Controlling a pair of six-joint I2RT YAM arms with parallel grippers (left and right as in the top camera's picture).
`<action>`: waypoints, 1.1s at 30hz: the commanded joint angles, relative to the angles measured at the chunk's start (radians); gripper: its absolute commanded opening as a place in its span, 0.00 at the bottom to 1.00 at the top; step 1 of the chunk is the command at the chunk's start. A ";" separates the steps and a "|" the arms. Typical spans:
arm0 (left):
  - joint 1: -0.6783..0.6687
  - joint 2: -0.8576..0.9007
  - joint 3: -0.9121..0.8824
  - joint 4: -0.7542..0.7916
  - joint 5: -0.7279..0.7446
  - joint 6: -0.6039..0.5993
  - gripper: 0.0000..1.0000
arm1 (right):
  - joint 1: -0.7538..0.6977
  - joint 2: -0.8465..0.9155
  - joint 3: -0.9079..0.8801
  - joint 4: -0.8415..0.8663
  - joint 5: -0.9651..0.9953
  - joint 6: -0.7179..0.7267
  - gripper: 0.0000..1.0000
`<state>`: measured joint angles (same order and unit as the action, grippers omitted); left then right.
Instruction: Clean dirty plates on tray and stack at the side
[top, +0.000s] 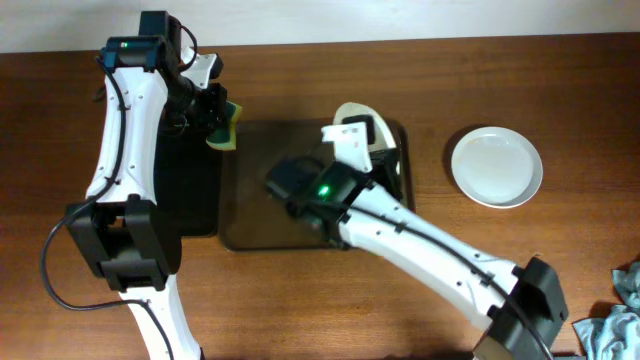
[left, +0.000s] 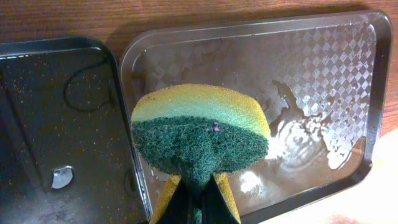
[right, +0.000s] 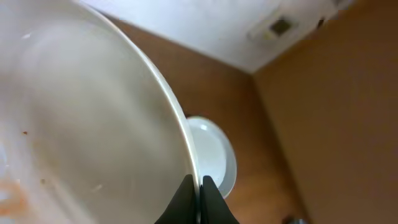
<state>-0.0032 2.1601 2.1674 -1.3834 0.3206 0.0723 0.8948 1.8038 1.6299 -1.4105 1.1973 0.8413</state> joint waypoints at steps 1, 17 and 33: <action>0.002 -0.010 0.010 0.002 -0.007 0.020 0.01 | 0.021 0.000 -0.002 -0.005 0.124 0.032 0.04; 0.002 -0.009 0.010 0.003 -0.006 0.020 0.01 | -1.214 -0.026 -0.010 0.251 -0.917 -0.294 0.04; 0.233 -0.163 -0.035 -0.152 -0.161 -0.037 0.01 | -0.968 -0.140 -0.074 0.291 -1.205 -0.449 0.95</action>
<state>0.1795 2.0300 2.1674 -1.5566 0.2127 0.0475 -0.1406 1.6653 1.5471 -1.1084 0.0120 0.4065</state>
